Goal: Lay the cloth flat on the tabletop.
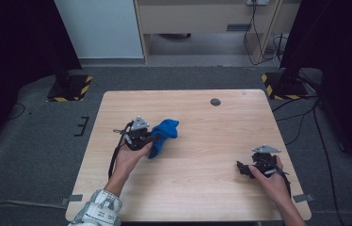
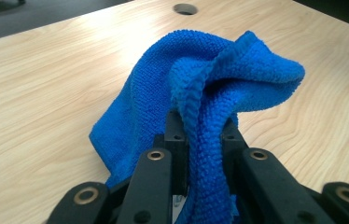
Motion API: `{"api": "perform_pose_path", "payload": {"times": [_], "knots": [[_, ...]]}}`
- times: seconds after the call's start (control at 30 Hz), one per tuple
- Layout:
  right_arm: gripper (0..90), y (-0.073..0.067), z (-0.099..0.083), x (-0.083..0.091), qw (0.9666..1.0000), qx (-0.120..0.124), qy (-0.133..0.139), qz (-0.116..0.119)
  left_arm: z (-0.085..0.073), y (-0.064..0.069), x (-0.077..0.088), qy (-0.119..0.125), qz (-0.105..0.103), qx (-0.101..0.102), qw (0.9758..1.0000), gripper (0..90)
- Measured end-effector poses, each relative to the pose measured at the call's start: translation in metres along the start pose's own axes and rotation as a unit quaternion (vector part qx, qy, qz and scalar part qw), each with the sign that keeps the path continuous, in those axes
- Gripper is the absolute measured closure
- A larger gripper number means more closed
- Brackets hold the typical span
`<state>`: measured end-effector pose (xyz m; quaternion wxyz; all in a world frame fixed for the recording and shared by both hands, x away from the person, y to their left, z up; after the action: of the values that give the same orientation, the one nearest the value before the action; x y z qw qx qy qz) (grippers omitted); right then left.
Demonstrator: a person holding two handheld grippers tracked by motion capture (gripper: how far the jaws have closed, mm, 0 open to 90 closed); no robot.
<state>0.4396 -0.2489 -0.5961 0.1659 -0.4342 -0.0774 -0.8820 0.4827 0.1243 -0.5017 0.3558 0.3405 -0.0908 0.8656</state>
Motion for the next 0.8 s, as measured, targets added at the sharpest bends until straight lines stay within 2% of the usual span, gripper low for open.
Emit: {"api": "perform_pose_path", "payload": {"times": [0.13, 0.17, 0.2, 0.23, 0.27, 0.3, 0.37, 0.43, 0.5, 0.67, 0.8], "knots": [[4.4, 0.000, 0.000, 0.002, 0.9999, 0.009, -0.002, 0.006, 0.010, 0.020, -0.011, -0.007, -0.018, -0.021, 0.9996, 79.1], [5.3, 0.000, 0.000, 0.002, 0.9999, 0.009, -0.002, 0.008, 0.013, 0.031, -0.017, -0.013, -0.026, -0.034, 0.9990, 79.1], [6.4, -0.001, 0.000, 0.002, 0.9999, 0.011, -0.002, 0.008, 0.013, 0.031, -0.017, -0.013, -0.026, -0.034, 0.9990, 79.0], [6.4, -0.001, 0.000, 0.002, 0.9999, 0.011, -0.002, 0.008, 0.014, 0.036, -0.020, -0.016, -0.031, -0.039, 0.9986, 79.0], [8.3, -0.001, 0.001, 0.003, 0.9998, 0.017, -0.002, 0.011, 0.017, 0.046, -0.025, -0.016, -0.042, -0.045, 0.9979, 79.1], [8.3, -0.001, 0.001, 0.003, 0.9998, 0.017, -0.002, 0.011, 0.017, 0.046, -0.025, -0.016, -0.042, -0.045, 0.9979, 79.0], [10.8, -0.003, 0.001, 0.004, 0.9997, 0.022, -0.003, 0.013, 0.017, 0.058, -0.032, -0.022, -0.051, -0.056, 0.9969, 78.9], [12.2, -0.004, 0.002, 0.004, 0.9996, 0.026, -0.002, 0.014, 0.017, 0.062, -0.034, -0.023, -0.054, -0.057, 0.9966, 78.8], [14.5, -0.004, 0.003, 0.005, 0.9995, 0.027, 0.001, 0.014, 0.011, 0.067, -0.043, -0.034, -0.055, -0.058, 0.9962, 78.4], [21.3, -0.011, 0.008, 0.010, 0.9989, 0.036, 0.013, 0.027, -0.005, 0.069, -0.060, -0.049, -0.058, -0.050, 0.9959, 76.5], [25.9, -0.016, 0.012, 0.013, 0.9983, 0.044, 0.022, 0.033, -0.015, 0.070, -0.069, -0.060, -0.056, -0.051, 0.9953, 73.7]]}}
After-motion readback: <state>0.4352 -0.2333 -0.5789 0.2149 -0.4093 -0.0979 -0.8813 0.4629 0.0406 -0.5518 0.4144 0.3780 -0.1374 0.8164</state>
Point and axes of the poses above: each handheld gripper's, and its own axes: x roughly backward along the jaws, z roughly out of its top, y roughly to its right, the point moved 8 cm from there along -x, roughly forward along the jaws, and after that the axes turned 7 degrees about -y, right-handed, at the moved point
